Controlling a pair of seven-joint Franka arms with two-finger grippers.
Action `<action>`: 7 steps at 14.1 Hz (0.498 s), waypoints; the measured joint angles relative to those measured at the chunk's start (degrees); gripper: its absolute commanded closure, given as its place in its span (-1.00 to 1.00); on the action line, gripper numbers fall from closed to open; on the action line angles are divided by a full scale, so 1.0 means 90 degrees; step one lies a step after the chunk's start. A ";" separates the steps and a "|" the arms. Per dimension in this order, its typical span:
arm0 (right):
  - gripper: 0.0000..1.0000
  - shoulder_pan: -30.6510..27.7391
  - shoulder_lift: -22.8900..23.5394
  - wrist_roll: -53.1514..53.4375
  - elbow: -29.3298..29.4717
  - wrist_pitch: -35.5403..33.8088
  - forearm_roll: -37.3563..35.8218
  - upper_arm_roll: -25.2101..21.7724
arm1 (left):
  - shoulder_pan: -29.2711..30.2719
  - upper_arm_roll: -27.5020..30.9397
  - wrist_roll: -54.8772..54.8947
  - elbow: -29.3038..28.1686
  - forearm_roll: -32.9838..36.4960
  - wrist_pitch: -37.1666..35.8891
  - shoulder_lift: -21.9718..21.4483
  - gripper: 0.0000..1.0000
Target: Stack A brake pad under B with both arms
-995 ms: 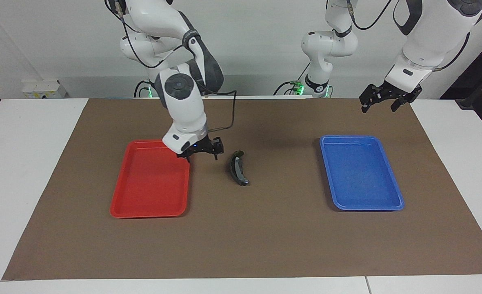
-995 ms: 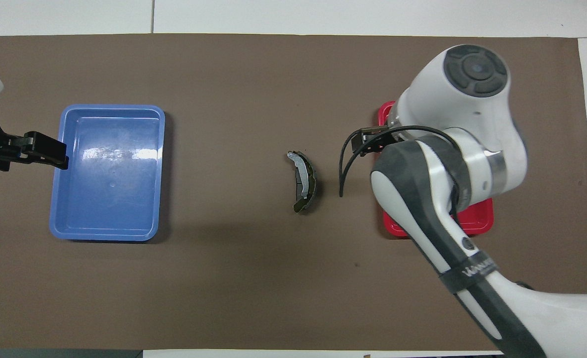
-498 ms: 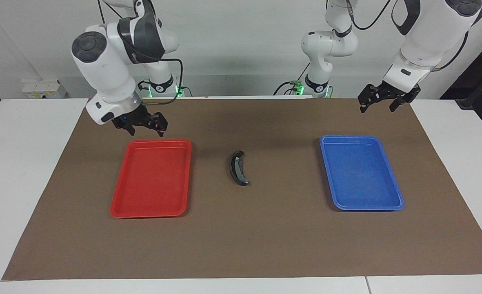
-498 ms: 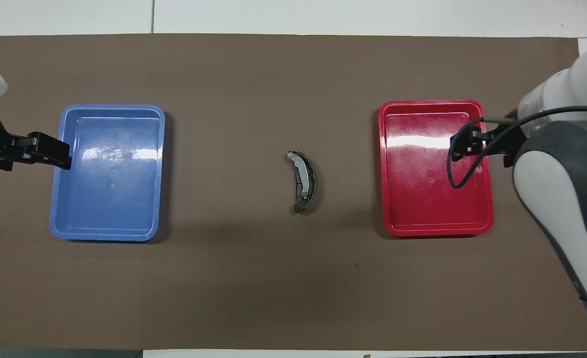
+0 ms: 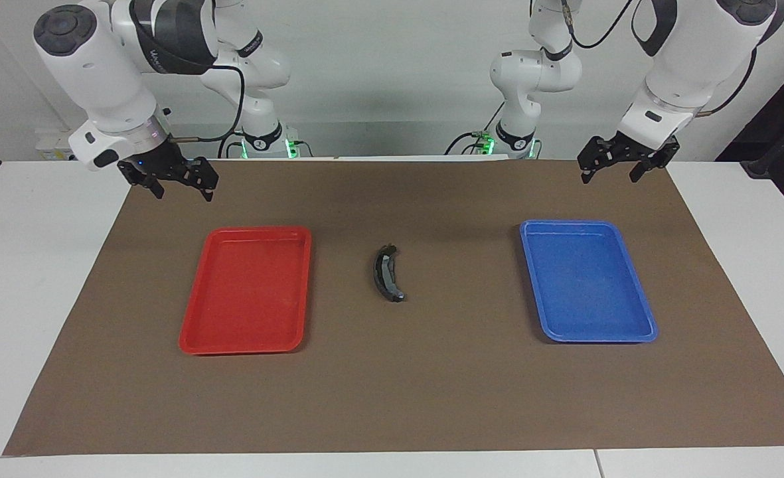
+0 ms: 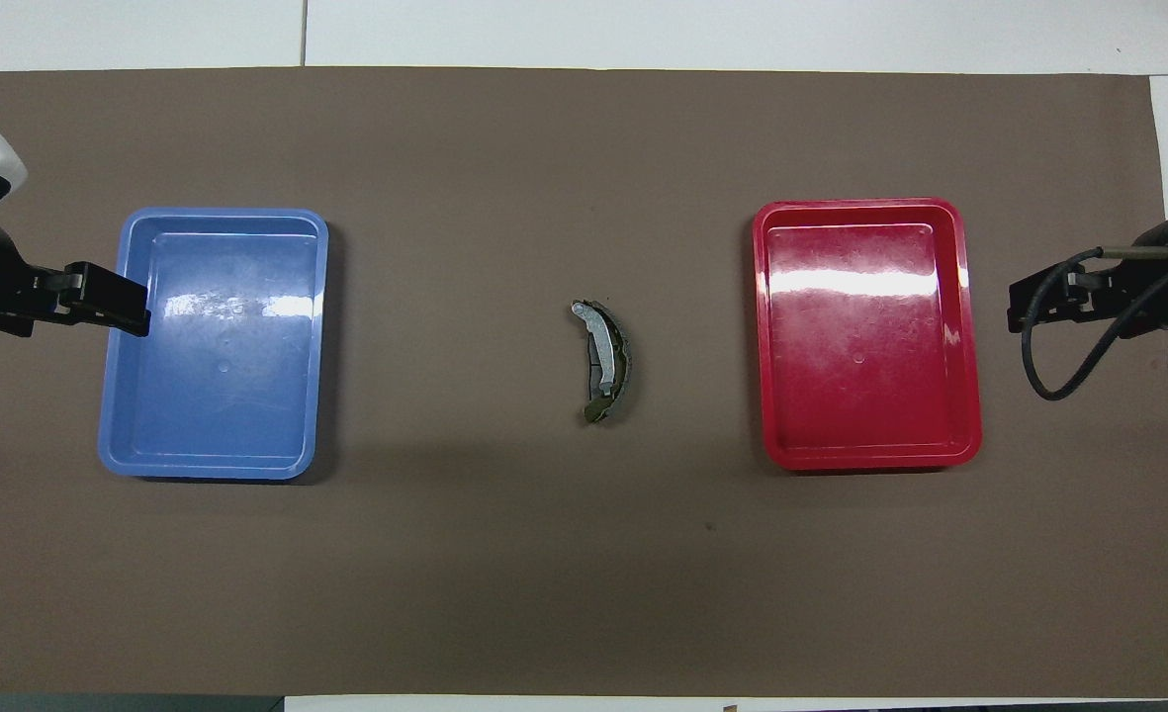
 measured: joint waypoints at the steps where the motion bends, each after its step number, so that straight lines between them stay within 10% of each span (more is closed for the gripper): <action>1: -1.00 0.0000 -0.0002 0.0000 -0.0005 -0.0008 -0.0009 0.0004 | 0.0060 -0.0028 0.0000 0.0000 0.0000 0.0001 0.0000 -0.99; 7: -1.00 -0.0188 -0.0117 0.0000 -0.0073 -0.0012 -0.0029 -0.0023 | 0.0137 -0.0058 0.0011 0.0000 0.0000 0.0003 0.0000 -0.99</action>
